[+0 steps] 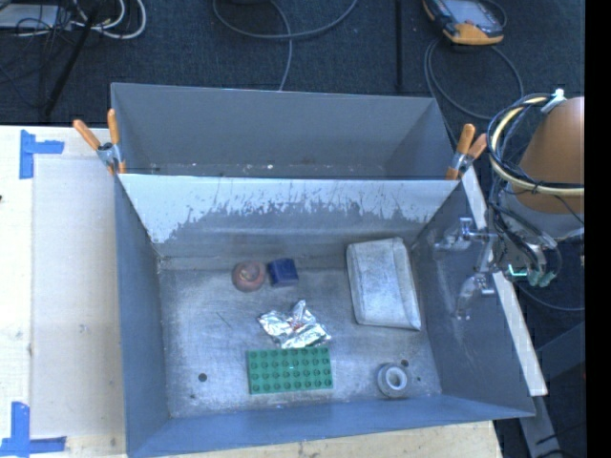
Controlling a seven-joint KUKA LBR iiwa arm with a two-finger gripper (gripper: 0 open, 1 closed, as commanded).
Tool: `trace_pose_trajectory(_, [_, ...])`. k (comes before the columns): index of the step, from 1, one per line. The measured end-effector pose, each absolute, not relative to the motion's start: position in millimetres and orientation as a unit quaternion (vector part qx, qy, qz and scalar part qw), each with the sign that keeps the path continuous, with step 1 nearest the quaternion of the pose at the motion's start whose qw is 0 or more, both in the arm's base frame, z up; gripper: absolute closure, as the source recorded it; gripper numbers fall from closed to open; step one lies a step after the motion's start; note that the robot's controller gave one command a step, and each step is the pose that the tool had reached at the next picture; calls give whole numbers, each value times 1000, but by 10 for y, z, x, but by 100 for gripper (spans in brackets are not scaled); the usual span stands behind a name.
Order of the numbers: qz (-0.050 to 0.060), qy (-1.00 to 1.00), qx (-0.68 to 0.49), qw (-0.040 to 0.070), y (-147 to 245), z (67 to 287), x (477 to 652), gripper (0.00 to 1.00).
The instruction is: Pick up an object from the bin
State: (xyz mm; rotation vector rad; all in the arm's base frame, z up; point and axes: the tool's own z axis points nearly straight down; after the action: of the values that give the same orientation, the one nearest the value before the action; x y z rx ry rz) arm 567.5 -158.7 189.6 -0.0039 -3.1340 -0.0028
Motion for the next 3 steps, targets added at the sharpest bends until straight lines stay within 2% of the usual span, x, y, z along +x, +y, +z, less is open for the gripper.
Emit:
trace_pose_trajectory(1, [-2, -1000, -3, 3, -1135, 1409, 5704, 0])
trace_pose_trajectory(2, [-2, -1000, -25, 1, -770, 1297, 5752, 0])
trace_pose_trajectory(3, [-2, -999, 44, 3, 123, 1385, 5075, 0])
